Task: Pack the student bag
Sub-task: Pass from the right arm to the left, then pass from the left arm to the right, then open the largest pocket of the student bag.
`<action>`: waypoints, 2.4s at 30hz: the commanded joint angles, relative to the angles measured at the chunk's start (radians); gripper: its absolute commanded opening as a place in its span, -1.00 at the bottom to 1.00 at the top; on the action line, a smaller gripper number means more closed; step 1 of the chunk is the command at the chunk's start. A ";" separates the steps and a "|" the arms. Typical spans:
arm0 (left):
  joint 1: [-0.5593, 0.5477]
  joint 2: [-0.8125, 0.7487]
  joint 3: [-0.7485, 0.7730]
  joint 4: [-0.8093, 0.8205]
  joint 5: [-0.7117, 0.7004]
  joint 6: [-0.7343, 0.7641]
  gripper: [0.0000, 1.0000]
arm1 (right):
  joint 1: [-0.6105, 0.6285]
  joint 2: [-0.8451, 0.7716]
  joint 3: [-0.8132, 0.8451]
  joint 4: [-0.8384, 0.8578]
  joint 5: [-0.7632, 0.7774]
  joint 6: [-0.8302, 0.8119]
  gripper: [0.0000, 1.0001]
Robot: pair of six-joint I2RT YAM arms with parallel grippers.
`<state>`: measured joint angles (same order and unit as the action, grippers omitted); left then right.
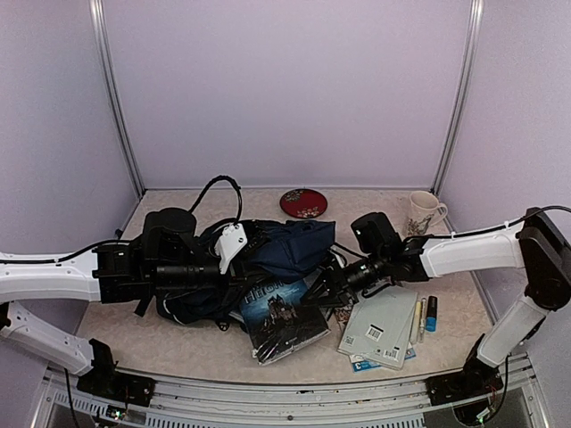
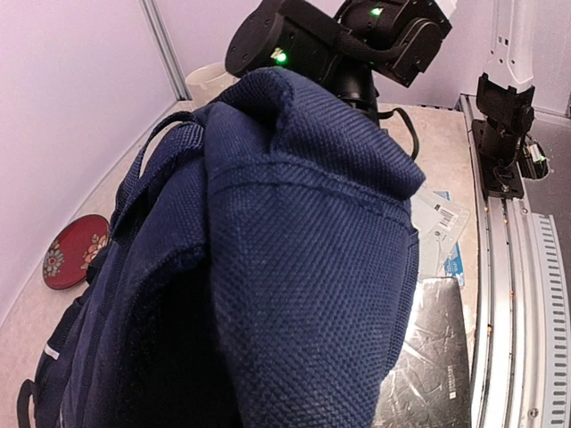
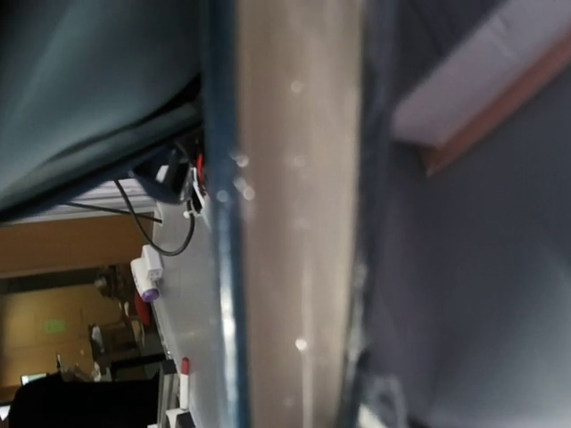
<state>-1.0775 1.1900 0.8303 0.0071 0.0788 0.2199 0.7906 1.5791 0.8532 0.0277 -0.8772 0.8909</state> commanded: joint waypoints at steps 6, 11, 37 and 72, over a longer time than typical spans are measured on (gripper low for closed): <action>-0.011 -0.052 0.034 0.204 0.097 0.012 -1.00 | -0.047 0.155 0.258 -0.290 0.348 -0.239 -0.26; -0.011 -0.044 0.038 0.198 0.062 0.008 -1.00 | -0.047 0.179 0.344 -0.386 0.430 -0.322 0.29; 0.010 -0.024 0.050 0.186 0.013 -0.014 -1.00 | 0.260 -0.254 -0.094 -0.280 0.522 -0.230 -0.66; 0.011 -0.033 0.042 0.192 0.038 -0.011 -1.00 | 0.188 0.122 0.105 0.250 0.996 -0.298 -0.87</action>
<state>-1.0477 1.1919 0.8288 0.0360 0.0238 0.2085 1.0058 1.7706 1.0279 0.0078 0.0959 0.5785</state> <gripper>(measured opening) 0.088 0.064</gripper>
